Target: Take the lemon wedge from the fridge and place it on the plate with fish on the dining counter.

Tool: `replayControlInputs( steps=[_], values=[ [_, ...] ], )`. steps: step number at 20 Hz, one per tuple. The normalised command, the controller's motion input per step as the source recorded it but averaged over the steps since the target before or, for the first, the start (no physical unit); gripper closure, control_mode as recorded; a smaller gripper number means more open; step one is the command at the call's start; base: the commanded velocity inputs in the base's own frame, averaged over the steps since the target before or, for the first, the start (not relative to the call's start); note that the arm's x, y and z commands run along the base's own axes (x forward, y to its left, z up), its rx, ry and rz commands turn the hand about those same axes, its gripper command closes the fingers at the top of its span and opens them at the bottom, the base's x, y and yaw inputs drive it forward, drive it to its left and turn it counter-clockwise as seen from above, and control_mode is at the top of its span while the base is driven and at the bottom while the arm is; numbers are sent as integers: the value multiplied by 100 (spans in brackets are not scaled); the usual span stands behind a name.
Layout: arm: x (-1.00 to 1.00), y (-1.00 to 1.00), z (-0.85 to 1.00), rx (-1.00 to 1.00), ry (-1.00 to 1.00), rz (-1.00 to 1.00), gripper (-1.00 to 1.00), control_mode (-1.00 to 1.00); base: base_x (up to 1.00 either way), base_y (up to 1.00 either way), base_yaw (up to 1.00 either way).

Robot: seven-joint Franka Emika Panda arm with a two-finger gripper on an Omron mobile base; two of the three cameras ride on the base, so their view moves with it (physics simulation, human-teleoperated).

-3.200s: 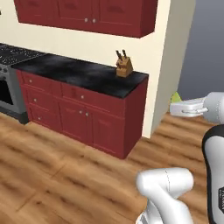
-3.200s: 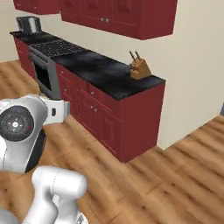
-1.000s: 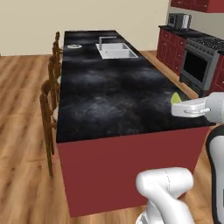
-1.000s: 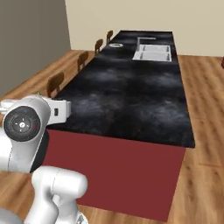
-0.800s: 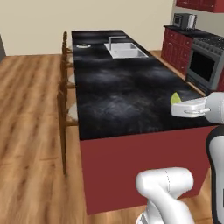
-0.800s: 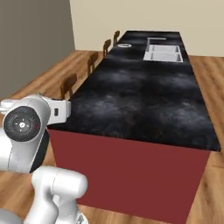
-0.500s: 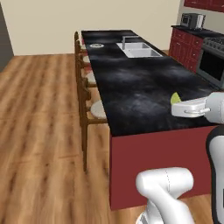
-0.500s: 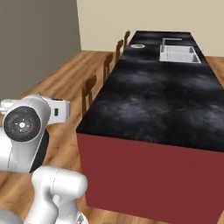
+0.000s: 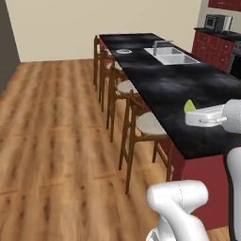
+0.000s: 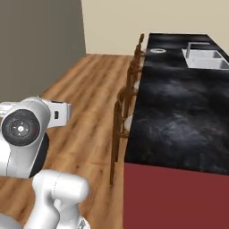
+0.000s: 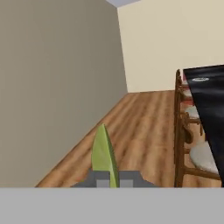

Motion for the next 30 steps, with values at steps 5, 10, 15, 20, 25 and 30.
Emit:
replayControlInputs(
  steps=[5,10,15,20,25,30],
  values=[
    [0,0,0,0,0,0,100,100,100,100,-28],
    [0,0,0,0,0,0,100,100,100,100,-36],
    [0,0,0,0,0,0,100,100,100,100,-40],
    [0,0,0,0,0,0,100,100,100,100,-40],
    [0,0,0,0,0,0,100,100,100,100,-44],
    [0,0,0,0,0,0,100,100,100,100,-46]
  ],
)
